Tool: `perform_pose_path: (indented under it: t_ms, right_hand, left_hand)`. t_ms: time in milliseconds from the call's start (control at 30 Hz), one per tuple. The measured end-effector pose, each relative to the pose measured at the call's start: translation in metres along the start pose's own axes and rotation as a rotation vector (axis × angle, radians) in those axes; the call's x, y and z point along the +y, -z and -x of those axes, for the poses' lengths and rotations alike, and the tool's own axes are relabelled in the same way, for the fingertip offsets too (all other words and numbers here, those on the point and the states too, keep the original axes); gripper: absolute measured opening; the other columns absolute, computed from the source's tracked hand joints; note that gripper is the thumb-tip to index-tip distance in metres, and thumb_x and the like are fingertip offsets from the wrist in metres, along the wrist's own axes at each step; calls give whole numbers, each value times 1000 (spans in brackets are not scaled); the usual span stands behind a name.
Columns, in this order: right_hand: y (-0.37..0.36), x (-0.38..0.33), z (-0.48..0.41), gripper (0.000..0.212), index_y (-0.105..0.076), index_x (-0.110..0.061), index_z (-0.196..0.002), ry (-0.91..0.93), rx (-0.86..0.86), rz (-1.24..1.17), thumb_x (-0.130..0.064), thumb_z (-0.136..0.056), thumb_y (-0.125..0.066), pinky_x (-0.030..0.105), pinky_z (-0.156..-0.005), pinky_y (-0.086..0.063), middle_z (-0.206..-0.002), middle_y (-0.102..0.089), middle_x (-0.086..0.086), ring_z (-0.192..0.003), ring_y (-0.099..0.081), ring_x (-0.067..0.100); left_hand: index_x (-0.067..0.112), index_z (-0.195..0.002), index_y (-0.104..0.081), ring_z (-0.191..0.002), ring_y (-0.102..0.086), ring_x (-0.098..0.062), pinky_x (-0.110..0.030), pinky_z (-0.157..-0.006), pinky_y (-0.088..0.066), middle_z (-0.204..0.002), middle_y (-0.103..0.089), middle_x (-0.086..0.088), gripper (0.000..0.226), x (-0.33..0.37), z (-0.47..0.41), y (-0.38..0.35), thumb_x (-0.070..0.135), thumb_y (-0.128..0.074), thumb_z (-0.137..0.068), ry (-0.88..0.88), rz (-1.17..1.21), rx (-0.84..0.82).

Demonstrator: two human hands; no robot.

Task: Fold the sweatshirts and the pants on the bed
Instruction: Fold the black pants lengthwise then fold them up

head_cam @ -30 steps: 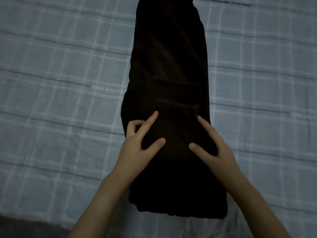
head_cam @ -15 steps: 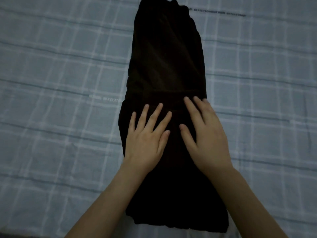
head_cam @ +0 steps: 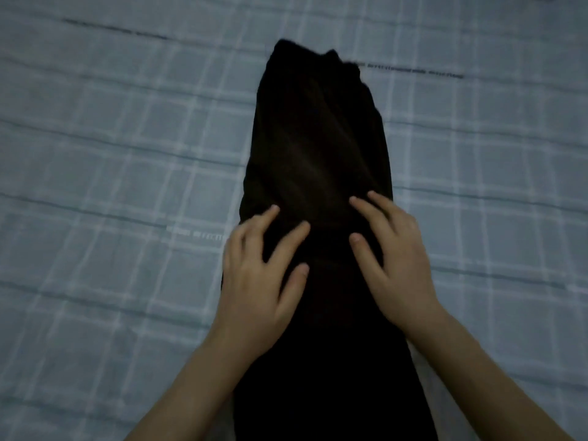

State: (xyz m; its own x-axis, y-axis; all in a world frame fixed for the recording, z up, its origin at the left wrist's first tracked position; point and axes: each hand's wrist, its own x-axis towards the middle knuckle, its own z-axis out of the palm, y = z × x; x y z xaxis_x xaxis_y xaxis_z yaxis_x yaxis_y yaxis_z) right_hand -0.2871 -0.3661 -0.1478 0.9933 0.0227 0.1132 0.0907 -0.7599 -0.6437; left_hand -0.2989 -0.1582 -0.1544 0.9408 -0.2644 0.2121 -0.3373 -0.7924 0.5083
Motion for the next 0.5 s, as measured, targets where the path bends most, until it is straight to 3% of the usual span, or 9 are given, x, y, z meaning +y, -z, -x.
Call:
perform_pose_path:
  t_ms: [33,100,200,300,367,500]
  right_hand:
    - [5,4,-21,48,-44,-37,-145,-27,19,-26,-46,-97,-43,15,-111,-21,-151,-37,-2,-137,-35,15]
    - [10,16,-68,50,-35,-50,-144,-113,-12,-44,-55,-95,-44,23,-109,-21,-155,-29,2,-139,-30,22]
    - [8,38,-141,57,-28,-55,-146,-257,-124,-126,-52,-95,-53,40,-116,-27,-154,-34,9,-140,-33,29]
    - [5,53,-193,60,-29,-57,-144,-303,-205,-323,-53,-91,-58,40,-112,-37,-143,-49,-9,-131,-48,20]
    - [4,57,-212,64,-31,-54,-144,-255,-229,-398,-47,-90,-64,34,-108,-42,-139,-50,-17,-126,-52,13]
    - [10,51,-224,61,-41,-51,-139,-169,-213,-529,-25,-90,-69,34,-96,-54,-143,-51,-3,-117,-61,15]
  left_hand:
    - [32,-142,-47,-135,-30,-25,-34,-114,-23,-153,-32,-8,47,-9,-23,4,42,-43,-97,24,49,35]
    - [38,-143,-42,-136,-25,-22,-24,-110,-19,-152,-28,-7,47,-28,-76,8,42,-46,-97,135,160,52]
    - [43,-146,-36,-137,-31,-21,-29,-112,-24,-148,-35,-6,51,-55,-157,5,36,-53,-99,327,355,-19]
    - [45,-145,-32,-120,-52,-13,-36,-109,-40,-136,-49,5,51,-72,-211,-1,36,-53,-99,523,774,-112]
    - [46,-142,-33,-113,-59,-14,-38,-104,-48,-131,-54,5,49,-76,-227,-6,37,-54,-98,530,838,-154]
    - [44,-133,-43,-100,-68,-9,-29,-86,-57,-117,-62,10,44,-76,-227,-6,30,-60,-95,456,878,-70]
